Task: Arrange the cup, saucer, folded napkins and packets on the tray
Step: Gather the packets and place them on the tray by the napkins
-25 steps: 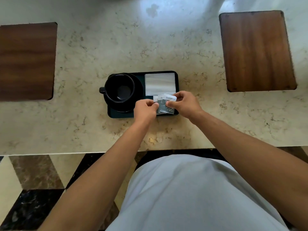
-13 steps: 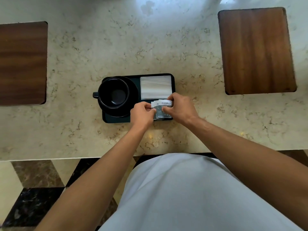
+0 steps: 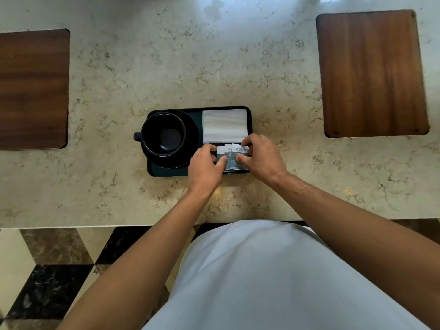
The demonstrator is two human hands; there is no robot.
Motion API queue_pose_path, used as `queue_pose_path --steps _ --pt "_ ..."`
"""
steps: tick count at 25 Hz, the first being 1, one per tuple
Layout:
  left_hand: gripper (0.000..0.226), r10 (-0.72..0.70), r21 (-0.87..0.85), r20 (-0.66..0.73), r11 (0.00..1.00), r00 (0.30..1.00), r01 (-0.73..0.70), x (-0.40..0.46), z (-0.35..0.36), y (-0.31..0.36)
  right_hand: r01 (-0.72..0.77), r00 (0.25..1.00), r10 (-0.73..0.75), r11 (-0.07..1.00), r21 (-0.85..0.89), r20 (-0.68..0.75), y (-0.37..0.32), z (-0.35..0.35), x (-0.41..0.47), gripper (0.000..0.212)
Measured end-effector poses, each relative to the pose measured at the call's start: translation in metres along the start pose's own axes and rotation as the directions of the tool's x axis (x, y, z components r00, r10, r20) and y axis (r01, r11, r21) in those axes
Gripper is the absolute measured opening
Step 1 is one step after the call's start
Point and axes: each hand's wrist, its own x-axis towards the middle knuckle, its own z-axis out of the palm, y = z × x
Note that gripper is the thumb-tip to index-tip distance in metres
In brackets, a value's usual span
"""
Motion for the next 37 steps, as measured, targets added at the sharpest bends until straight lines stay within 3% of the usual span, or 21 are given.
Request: queue_pose_path --steps 9,20,24,29,37 --pt "0.023 -0.001 0.002 0.041 1.0 0.999 0.001 0.002 0.0 0.001 -0.022 1.0 0.022 0.999 -0.027 0.004 0.002 -0.002 -0.003 0.033" --pt "0.029 0.039 -0.011 0.015 0.999 0.999 -0.039 -0.004 -0.005 -0.002 -0.046 0.997 0.045 0.999 -0.015 -0.062 0.002 0.0 -0.017 0.032" --pt "0.034 0.116 -0.027 0.021 0.993 0.993 -0.116 -0.01 -0.009 -0.009 -0.012 0.994 0.009 1.0 -0.025 -0.108 -0.002 -0.001 -0.027 0.049" --pt "0.036 0.21 -0.024 0.005 0.977 0.978 -0.21 -0.018 -0.011 -0.018 0.038 0.998 -0.04 0.998 -0.051 -0.05 -0.003 -0.008 -0.039 0.078" --pt "0.036 0.182 -0.008 -0.123 0.983 0.976 -0.184 -0.053 -0.007 -0.024 0.106 0.991 -0.099 0.991 -0.079 0.087 0.004 -0.014 -0.063 0.082"
